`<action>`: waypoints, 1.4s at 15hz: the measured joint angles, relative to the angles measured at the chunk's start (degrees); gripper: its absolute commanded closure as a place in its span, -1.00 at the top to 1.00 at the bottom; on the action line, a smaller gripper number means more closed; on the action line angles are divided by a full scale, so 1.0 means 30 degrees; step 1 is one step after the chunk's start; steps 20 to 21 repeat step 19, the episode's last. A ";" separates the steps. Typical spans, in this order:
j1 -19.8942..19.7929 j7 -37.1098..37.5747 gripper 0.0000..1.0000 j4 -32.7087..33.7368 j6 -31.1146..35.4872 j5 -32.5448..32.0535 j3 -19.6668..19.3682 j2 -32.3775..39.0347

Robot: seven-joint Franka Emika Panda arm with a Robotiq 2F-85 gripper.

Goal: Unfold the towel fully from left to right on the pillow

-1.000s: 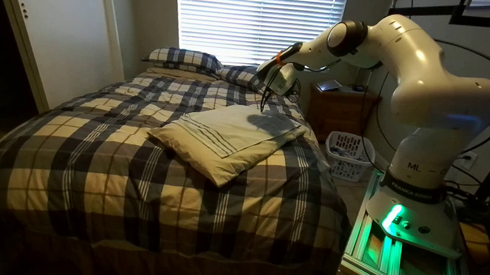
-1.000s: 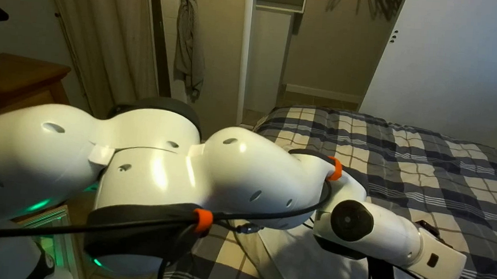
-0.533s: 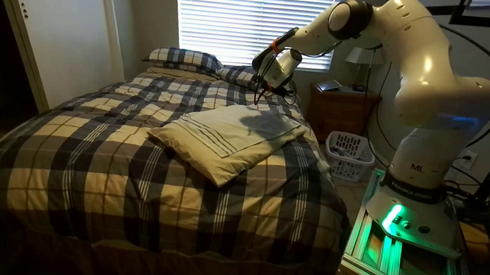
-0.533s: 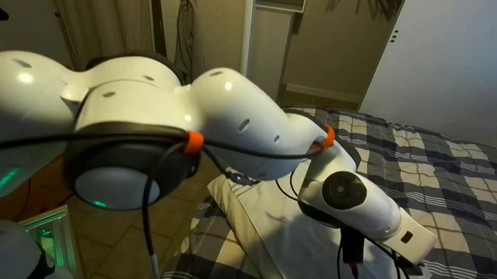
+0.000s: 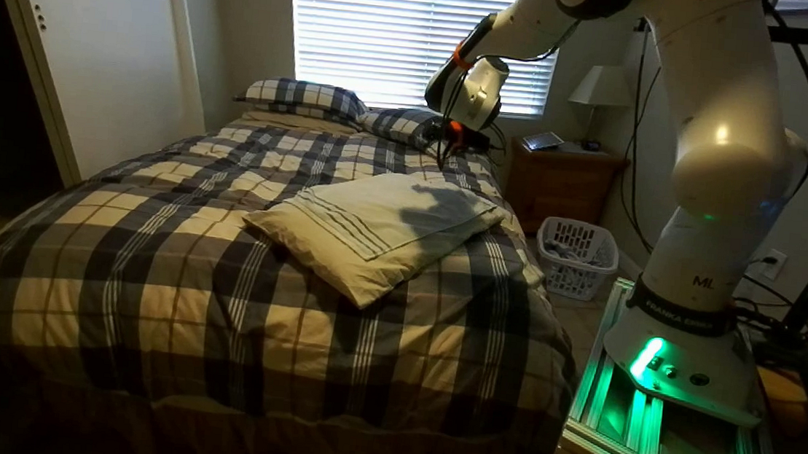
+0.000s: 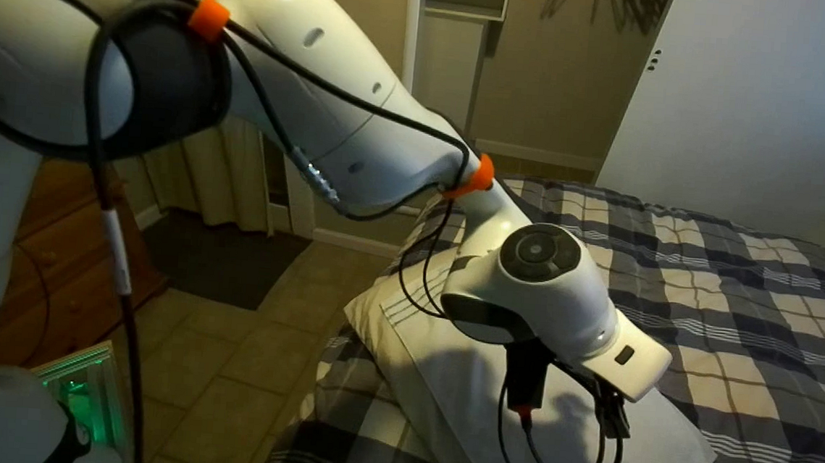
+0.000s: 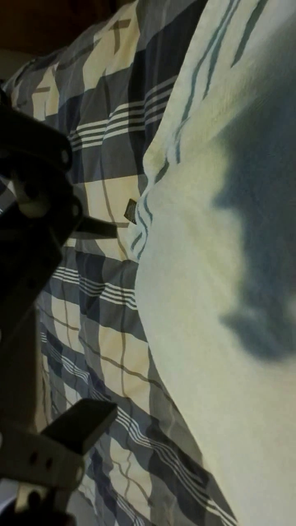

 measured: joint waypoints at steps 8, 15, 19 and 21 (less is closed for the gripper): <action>0.6571 0.2825 1.00 -0.3800 -0.1967 -0.3154 -0.6088 -0.2258; 1.0038 0.3589 1.00 -0.4472 -0.2294 -0.4118 -0.8966 -0.2800; 1.0162 0.3589 1.00 -0.4473 -0.2292 -0.4118 -0.9034 -0.2900; 1.0162 0.3589 1.00 -0.4473 -0.2292 -0.4118 -0.9034 -0.2900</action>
